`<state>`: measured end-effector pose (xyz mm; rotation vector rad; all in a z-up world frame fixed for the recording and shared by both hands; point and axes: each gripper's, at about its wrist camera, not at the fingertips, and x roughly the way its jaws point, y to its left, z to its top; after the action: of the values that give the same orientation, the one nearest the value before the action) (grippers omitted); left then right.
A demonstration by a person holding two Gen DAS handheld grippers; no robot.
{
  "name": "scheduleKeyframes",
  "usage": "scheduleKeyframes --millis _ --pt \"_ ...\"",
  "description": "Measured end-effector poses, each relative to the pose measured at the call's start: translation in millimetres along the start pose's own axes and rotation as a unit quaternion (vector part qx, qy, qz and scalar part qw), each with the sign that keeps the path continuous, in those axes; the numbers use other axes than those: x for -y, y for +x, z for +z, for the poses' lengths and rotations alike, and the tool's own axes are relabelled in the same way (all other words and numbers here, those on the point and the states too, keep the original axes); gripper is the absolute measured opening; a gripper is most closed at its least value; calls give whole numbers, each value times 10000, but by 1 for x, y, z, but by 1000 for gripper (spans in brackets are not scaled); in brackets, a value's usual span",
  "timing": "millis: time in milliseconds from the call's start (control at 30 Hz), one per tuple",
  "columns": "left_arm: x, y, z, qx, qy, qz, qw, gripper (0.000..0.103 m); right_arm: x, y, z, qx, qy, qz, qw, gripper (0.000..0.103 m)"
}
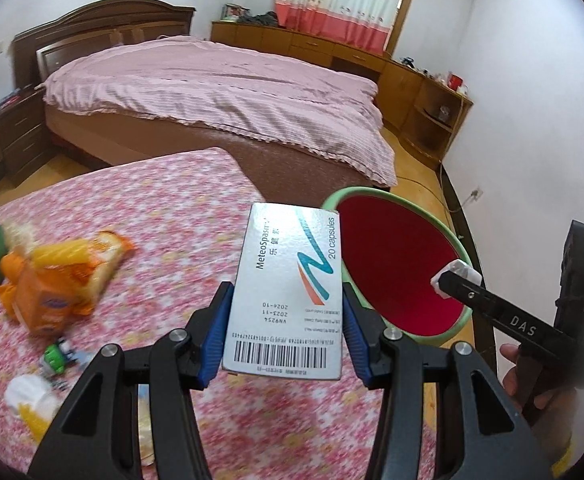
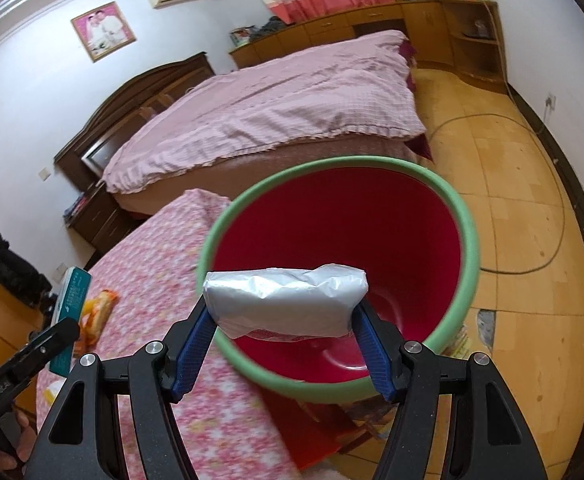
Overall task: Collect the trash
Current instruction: 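Carry the box in the left tool and foil packet in the right tool over the red bucket, then open the right tool to drop the foil packet while the left tool drops the box into the bucket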
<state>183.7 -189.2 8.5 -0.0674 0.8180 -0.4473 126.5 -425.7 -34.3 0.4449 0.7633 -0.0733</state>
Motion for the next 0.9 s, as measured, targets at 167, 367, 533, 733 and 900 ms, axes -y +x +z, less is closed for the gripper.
scheduleKeyframes --millis 167,367,533,733,900 --pt "19 17 5 -95 133 -106 9998 52 10 5 3 -6 75 -1 10000 70" --pt "35 33 9 -155 289 -165 9993 52 20 4 6 83 130 -15 9999 70" --pt "43 42 12 -193 364 -204 9989 52 26 5 11 104 180 -4 9998 72" --pt "50 52 14 -230 428 -229 9986 52 32 3 16 195 224 80 9995 78" --pt "60 63 15 -276 554 -293 9976 52 37 -10 18 399 297 75 9987 78"
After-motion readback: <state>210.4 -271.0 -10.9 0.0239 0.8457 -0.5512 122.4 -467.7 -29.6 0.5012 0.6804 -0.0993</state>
